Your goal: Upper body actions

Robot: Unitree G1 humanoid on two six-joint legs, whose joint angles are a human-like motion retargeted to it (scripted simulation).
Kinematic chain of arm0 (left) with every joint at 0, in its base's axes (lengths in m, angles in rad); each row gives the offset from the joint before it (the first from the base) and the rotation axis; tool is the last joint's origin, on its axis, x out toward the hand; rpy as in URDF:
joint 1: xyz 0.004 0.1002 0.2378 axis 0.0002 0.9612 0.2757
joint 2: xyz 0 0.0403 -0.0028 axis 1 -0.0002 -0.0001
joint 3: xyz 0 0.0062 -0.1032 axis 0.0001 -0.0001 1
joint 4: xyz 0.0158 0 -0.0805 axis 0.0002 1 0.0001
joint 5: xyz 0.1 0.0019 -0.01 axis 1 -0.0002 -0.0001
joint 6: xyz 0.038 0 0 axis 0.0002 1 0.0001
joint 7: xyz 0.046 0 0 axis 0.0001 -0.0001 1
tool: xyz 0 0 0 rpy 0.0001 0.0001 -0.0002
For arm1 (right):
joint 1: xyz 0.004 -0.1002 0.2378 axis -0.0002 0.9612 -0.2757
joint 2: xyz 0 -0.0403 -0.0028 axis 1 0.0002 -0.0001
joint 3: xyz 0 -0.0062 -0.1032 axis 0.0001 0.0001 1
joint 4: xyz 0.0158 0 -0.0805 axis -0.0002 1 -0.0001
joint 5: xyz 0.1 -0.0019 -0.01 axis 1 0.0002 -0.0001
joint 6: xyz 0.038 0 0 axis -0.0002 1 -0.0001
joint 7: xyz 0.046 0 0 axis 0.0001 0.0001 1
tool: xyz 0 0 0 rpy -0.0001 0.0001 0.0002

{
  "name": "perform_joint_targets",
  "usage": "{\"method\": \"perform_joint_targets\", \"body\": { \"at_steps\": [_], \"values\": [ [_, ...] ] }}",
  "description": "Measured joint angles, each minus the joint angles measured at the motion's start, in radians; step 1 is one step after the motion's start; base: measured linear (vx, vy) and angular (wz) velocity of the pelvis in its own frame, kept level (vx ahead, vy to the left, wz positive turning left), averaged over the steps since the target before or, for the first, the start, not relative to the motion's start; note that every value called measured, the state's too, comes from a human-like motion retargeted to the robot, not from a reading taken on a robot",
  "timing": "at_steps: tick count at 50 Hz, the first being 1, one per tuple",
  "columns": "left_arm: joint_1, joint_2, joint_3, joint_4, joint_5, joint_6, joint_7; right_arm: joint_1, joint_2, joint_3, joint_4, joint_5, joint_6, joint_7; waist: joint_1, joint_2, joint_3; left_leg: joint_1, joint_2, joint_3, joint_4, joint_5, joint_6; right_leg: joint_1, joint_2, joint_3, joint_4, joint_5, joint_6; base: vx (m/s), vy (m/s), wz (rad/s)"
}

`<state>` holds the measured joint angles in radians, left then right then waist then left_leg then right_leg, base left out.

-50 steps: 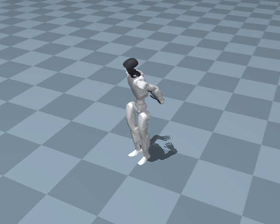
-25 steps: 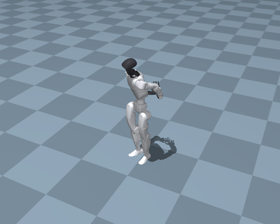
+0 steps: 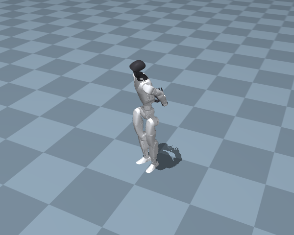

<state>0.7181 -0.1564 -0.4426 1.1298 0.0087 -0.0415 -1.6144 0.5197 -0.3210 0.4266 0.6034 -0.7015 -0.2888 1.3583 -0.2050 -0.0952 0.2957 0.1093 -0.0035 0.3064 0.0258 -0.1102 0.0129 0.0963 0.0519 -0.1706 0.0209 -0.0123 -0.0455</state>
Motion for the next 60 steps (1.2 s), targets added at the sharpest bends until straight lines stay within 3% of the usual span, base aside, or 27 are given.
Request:
{"method": "perform_joint_targets", "body": {
  "at_steps": [17, 28, 47, 56, 60],
  "values": [
    [0.059, 0.003, 0.027, -0.029, -0.049, 0.015, 0.000, -0.020, -0.044, -0.086, 0.003, -0.048, -0.055, -0.053, 0.003, 0.061, -0.146, -0.049, 0.000, 0.025, 0.000, -0.003, -0.005, -0.054, 0.001, 0.024, -0.005, 0.000, -0.002, 0.09, 0.03, -0.03],
    [0.115, 0.018, 0.025, -0.046, -0.022, -0.002, 0.000, -0.011, -0.049, -0.108, 0.014, -0.071, -0.083, -0.054, -0.006, 0.072, -0.192, -0.057, -0.006, 0.015, 0.000, -0.001, -0.006, -0.066, -0.003, 0.015, -0.004, -0.001, -0.006, 0.02, 0.01, 0.01],
    [0.131, -0.003, 0.056, -0.027, 0.000, -0.006, 0.000, -0.039, -0.036, -0.136, 0.043, -0.110, -0.133, -0.020, -0.016, 0.068, -0.226, -0.033, -0.011, 0.005, 0.002, 0.006, -0.003, -0.036, 0.003, 0.008, -0.005, -0.004, -0.015, 0.05, -0.01, 0.01],
    [0.112, -0.007, 0.072, -0.010, 0.028, 0.012, 0.000, -0.052, -0.056, -0.135, 0.042, -0.117, -0.151, -0.009, -0.012, 0.073, -0.208, -0.019, -0.010, 0.008, 0.001, 0.009, -0.002, -0.026, 0.003, 0.015, -0.004, 0.000, -0.012, 0.00, 0.00, 0.00],
    [0.095, -0.003, 0.083, -0.003, 0.045, 0.020, 0.000, -0.088, -0.089, -0.142, 0.029, -0.142, -0.203, 0.015, -0.003, 0.076, -0.191, -0.013, -0.004, 0.015, 0.003, 0.009, -0.001, -0.024, 0.002, 0.026, 0.001, 0.003, -0.006, -0.01, 0.01, -0.04]
  ]
}}
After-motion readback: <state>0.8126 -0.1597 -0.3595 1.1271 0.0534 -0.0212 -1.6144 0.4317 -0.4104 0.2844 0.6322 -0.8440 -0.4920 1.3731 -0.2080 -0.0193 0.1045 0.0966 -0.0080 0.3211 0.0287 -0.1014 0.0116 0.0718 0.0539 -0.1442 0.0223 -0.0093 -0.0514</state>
